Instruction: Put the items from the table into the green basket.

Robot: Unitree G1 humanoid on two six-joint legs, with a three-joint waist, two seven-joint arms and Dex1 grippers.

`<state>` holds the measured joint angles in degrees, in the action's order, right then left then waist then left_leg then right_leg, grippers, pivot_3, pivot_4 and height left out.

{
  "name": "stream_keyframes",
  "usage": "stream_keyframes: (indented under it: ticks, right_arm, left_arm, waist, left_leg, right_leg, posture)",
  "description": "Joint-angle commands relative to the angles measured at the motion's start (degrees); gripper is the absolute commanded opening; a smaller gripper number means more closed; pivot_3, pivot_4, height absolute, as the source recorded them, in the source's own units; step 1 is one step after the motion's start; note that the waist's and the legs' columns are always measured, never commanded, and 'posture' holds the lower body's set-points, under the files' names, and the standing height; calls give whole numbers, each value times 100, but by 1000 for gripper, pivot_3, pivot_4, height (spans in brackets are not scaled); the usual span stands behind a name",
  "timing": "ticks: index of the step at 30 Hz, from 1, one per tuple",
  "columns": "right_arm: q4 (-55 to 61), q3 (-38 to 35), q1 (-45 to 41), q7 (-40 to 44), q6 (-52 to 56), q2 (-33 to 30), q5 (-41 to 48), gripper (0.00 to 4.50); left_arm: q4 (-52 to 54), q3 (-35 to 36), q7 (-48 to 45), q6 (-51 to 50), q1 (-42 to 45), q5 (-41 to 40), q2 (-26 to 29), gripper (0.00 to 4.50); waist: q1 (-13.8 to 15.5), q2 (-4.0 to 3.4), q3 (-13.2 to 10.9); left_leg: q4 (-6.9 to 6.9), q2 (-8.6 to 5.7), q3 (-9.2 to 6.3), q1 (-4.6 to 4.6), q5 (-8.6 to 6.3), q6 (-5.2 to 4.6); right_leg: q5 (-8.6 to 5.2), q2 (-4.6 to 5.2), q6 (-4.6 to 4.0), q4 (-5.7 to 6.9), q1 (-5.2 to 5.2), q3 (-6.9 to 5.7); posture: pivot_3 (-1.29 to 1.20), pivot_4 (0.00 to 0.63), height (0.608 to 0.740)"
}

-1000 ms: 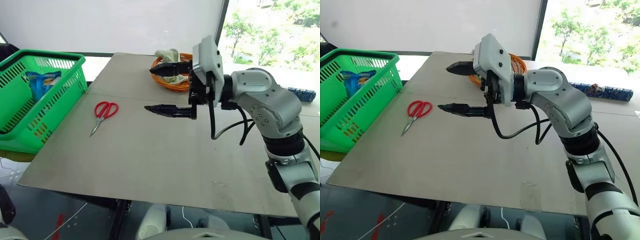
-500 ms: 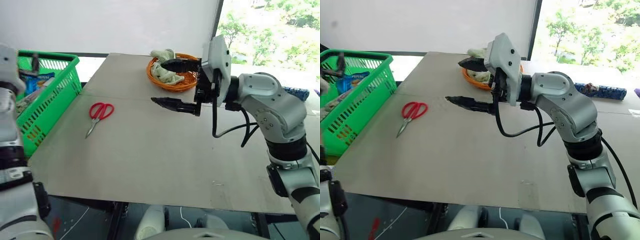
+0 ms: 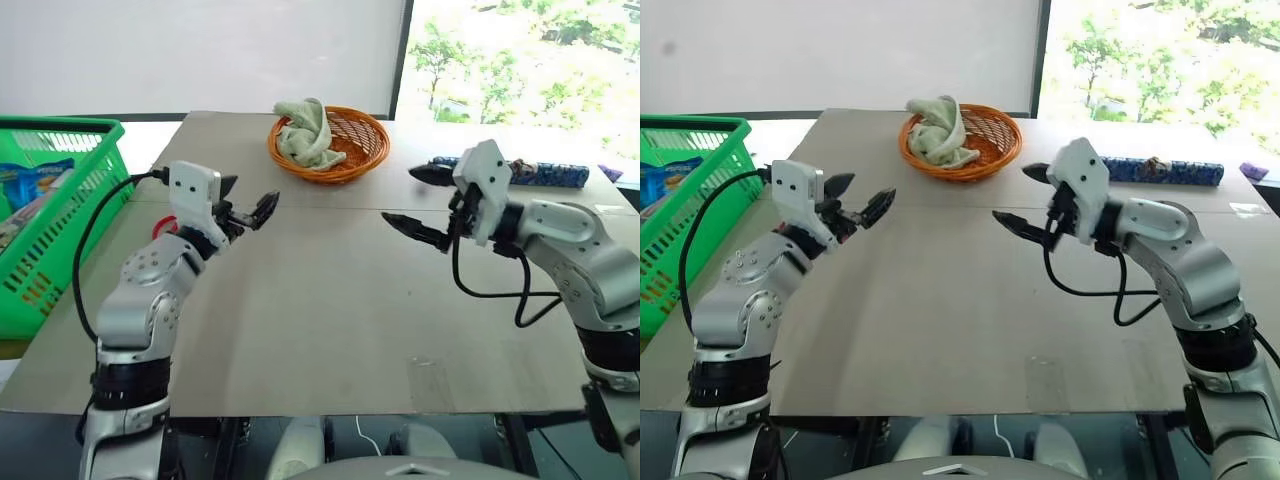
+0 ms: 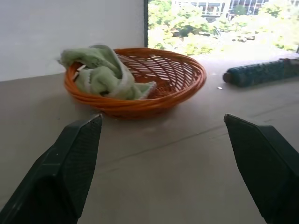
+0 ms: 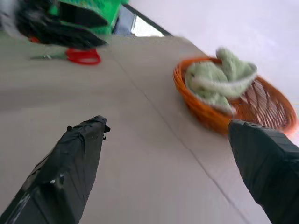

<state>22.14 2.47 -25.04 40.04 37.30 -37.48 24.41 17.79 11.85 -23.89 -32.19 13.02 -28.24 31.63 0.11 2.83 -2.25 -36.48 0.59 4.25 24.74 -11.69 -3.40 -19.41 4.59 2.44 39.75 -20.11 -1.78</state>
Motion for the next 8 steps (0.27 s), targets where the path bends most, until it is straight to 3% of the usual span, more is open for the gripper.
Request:
stream_keyframes:
  ticks: [1,8]
  right_arm:
    - [24,-603,731,-90,-288,-348,-276,4500]
    - [298,-1077,1451,-236,-214,-423,-259,4500]
  left_arm:
    - [737,290,-215,-235,-819,-276,125,4293]
    - [1089,626,-316,-601,-1638,-586,216,4293]
  waist:
    - [-67,-42,-13]
    - [-104,-106,-52]
  left_leg:
    - [1,0,0,-7,0,0]
    - [1,9,-2,-77,-15,-19]
  right_leg:
    - [-1,0,-1,-4,8,0]
    - [-3,-3,-7,1,67,0]
  posture:
    - [-10,16,740]
    - [-26,29,740]
